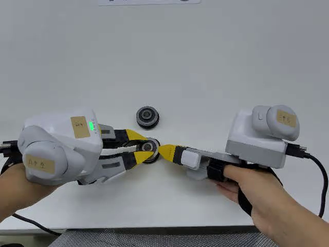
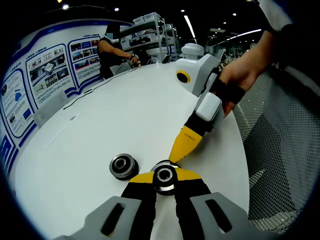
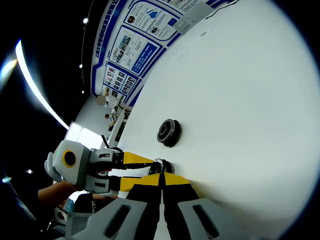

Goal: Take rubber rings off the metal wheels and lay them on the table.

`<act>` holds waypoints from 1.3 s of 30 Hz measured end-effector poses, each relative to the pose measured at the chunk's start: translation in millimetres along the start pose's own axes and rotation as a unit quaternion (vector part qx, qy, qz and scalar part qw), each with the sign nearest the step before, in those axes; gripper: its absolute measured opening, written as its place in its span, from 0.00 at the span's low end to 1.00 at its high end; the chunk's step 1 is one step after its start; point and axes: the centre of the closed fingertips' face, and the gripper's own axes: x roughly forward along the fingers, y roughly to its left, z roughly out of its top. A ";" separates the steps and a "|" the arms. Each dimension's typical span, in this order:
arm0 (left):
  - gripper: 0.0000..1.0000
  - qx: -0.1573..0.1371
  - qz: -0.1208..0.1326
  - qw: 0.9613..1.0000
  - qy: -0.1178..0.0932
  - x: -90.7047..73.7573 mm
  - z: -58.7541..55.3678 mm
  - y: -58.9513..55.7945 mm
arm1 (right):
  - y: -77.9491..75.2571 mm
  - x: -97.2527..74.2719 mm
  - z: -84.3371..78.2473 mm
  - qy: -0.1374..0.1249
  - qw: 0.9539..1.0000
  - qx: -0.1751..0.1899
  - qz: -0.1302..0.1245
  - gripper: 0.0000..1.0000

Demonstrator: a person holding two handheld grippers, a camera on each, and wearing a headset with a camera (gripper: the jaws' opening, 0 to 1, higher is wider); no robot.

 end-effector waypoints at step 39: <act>0.13 0.000 0.001 1.000 0.000 0.5 -1.6 1.5 | 17.2 1.5 1.3 0.020 0.996 -0.087 0.005 0.01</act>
